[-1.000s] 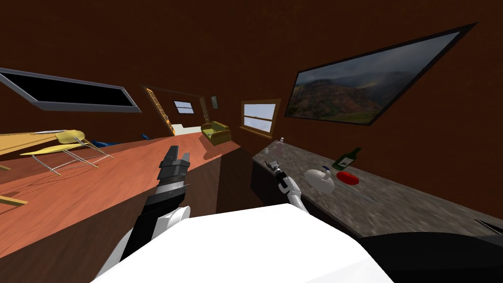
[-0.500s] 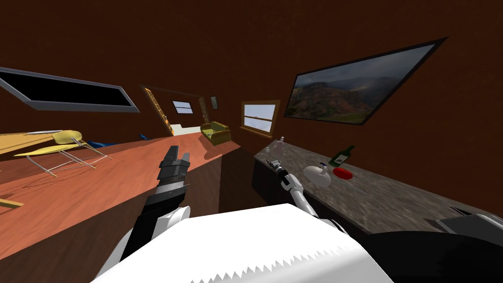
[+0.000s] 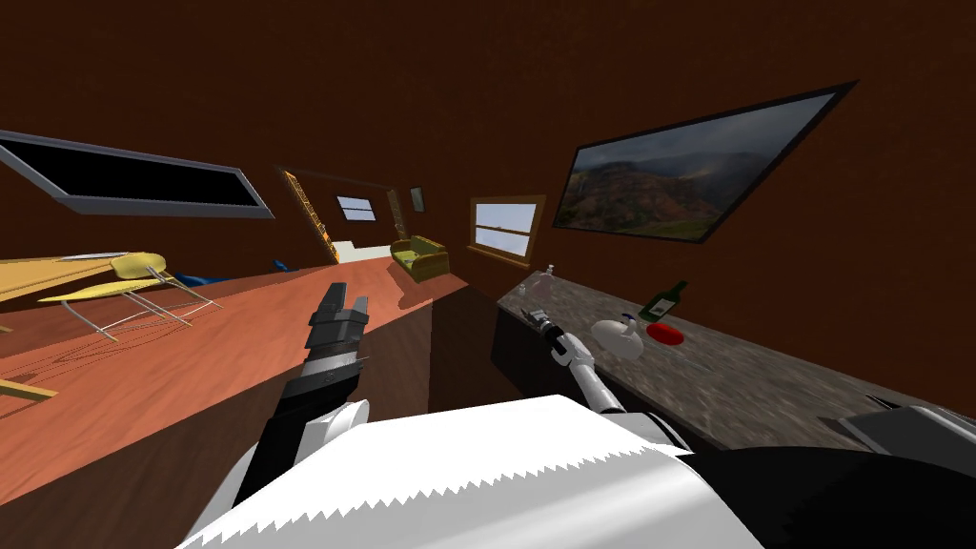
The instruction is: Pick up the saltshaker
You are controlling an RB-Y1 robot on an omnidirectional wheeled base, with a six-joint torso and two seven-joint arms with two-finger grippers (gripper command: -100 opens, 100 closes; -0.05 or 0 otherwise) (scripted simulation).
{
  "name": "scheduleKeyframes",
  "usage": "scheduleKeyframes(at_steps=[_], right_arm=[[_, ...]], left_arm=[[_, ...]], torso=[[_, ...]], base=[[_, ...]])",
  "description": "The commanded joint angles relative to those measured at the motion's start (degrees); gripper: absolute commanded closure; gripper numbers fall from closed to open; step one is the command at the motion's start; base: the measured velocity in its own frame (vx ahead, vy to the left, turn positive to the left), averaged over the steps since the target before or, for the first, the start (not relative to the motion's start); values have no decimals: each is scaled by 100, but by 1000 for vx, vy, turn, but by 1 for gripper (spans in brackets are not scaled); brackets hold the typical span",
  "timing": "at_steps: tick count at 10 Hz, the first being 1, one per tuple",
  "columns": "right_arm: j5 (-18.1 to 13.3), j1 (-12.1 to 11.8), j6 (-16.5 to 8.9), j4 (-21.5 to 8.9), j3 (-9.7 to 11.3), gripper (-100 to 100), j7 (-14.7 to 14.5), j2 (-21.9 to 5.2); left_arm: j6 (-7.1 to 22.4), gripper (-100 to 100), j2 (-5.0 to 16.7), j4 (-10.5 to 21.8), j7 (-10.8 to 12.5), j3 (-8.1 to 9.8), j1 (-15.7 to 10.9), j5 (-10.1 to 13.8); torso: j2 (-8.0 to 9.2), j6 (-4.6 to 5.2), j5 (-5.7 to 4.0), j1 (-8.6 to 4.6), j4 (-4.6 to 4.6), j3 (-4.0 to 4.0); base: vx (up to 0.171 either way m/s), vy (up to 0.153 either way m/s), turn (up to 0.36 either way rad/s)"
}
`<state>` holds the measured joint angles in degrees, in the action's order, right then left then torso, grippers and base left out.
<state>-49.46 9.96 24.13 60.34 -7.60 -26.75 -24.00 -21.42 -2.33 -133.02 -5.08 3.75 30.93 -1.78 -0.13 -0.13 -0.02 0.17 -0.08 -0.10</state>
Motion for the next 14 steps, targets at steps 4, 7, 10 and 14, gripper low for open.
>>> scheduleKeyframes(at_steps=[4,7,10,14], right_arm=[[92,290,-283,-653,335,-100,689,-718],[139,445,-493,-1103,546,-100,1061,-1176],[172,579,-703,-1559,732,-100,1353,-1595],[184,655,-837,-1851,840,-100,1500,-1845]], left_arm=[[0,0,0,0,0,0,0,0],[0,0,0,0,0,0,1,0],[0,0,0,0,0,0,1,0],[0,0,1,0,0,1,1,0]], torso=[[-12,-1,1,4,-2,-7],[-24,-2,1,4,-5,-14],[-35,-2,-2,-6,-8,-20],[-20,2,-5,-20,-6,-12]], base=[[1,73,46],[38,67,89],[69,44,113],[44,15,73]])
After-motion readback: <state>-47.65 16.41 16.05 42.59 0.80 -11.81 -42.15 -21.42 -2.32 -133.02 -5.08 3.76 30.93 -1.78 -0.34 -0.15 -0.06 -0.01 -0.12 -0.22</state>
